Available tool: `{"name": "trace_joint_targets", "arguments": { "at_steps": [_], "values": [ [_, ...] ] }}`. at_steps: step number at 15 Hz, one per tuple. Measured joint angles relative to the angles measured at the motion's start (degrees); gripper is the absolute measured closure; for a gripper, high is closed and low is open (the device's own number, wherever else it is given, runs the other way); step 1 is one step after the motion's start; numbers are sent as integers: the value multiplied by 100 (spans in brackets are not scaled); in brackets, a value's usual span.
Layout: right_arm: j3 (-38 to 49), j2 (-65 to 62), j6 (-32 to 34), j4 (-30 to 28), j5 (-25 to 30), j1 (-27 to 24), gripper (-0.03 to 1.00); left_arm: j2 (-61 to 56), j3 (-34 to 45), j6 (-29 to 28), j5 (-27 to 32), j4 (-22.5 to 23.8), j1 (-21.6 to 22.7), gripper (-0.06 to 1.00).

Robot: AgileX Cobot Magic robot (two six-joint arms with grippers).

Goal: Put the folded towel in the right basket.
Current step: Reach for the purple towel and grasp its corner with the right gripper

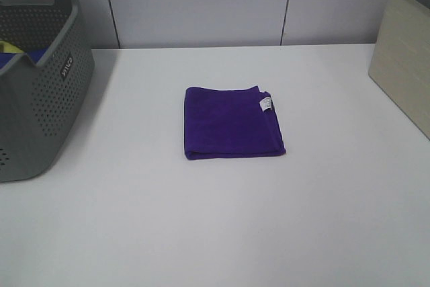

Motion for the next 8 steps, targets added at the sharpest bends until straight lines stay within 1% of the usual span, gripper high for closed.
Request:
{"name": "trace_joint_targets", "arguments": {
  "at_steps": [8],
  "values": [
    [0, 0, 0, 0, 0, 0, 0, 0, 0, 0, 0, 0, 0, -5]
  ]
}}
